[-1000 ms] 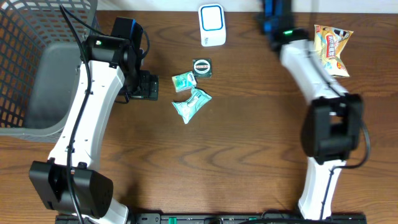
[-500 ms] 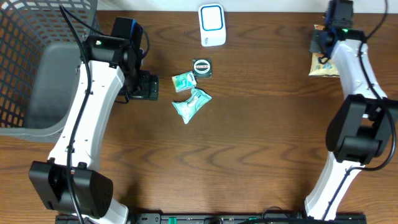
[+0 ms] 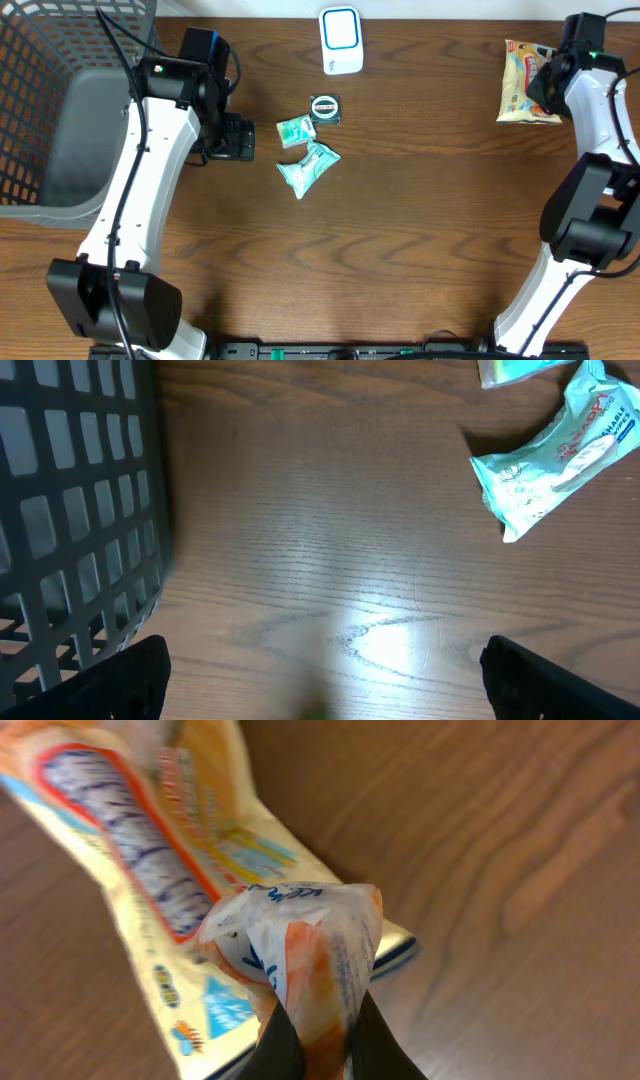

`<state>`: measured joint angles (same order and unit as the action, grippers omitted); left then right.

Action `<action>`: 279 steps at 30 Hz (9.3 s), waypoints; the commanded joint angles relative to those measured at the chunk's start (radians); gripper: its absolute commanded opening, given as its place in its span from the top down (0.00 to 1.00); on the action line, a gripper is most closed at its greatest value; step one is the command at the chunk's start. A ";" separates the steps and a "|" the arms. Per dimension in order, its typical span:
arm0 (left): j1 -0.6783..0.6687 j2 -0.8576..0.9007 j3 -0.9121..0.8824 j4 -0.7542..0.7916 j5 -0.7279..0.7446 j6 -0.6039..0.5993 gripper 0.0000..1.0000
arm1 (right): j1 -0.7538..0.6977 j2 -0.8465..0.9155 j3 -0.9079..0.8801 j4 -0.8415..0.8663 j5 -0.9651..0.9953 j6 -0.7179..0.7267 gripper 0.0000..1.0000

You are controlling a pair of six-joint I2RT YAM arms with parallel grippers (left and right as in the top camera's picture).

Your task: Scan the item barcode

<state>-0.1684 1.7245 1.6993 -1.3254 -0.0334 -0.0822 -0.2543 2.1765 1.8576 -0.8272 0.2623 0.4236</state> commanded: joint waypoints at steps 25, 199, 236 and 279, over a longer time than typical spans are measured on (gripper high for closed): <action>0.003 0.003 -0.003 0.000 -0.016 -0.009 0.02 | -0.093 0.029 -0.055 -0.085 0.147 0.233 0.78; 0.003 0.003 -0.003 0.000 -0.016 -0.009 0.02 | 0.734 -0.055 -0.081 -0.453 -0.446 -0.323 0.49; 0.003 0.003 -0.003 0.000 -0.016 -0.009 0.02 | 0.938 -0.054 -0.312 -0.180 0.008 -0.054 0.99; 0.003 0.003 -0.003 0.000 -0.016 -0.009 0.02 | 0.927 -0.145 -0.354 -0.227 0.023 -0.053 0.36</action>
<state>-0.1684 1.7245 1.6993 -1.3254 -0.0334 -0.0822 0.6548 2.0418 1.5322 -1.0702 0.1360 0.2836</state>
